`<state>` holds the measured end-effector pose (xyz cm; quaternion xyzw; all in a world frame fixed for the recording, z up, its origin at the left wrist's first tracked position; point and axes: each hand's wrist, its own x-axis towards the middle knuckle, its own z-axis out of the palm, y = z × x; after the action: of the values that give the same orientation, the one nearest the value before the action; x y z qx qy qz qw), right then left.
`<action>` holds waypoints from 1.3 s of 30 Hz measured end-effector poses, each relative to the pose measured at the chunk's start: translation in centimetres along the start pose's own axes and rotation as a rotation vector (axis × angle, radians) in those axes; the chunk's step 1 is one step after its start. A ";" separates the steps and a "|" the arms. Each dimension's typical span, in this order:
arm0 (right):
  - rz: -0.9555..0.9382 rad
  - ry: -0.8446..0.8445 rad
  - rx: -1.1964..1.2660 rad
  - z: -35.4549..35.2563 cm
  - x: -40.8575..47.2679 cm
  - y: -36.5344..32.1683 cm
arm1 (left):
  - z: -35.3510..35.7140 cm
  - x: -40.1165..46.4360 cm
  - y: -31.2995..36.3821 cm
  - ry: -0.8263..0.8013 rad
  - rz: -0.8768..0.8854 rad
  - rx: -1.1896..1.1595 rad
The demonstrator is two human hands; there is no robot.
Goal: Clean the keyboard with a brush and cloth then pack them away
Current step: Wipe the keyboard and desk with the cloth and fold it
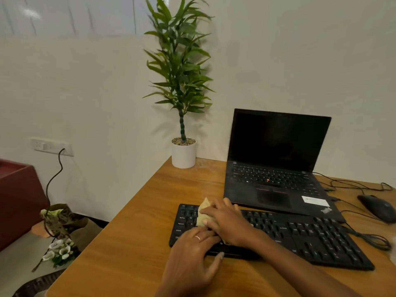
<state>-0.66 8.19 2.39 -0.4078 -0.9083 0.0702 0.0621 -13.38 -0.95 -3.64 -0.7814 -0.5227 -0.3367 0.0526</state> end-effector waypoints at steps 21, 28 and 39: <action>-0.188 -0.348 -0.288 -3.0 8.1 -7.6 | 0.9 -0.1 -0.4 -0.100 -0.044 0.048; -0.249 -0.543 -0.196 -2.5 7.4 -8.8 | 1.1 -0.1 -0.4 -0.067 -0.056 0.082; -0.246 -0.369 -0.193 -1.9 9.1 -6.7 | 1.0 0.1 -0.4 -0.107 -0.059 0.021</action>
<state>-11.27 10.73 5.95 -0.2784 -0.9496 0.0482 -0.1359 -13.18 -0.23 -4.48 -0.7820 -0.5510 -0.2905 0.0228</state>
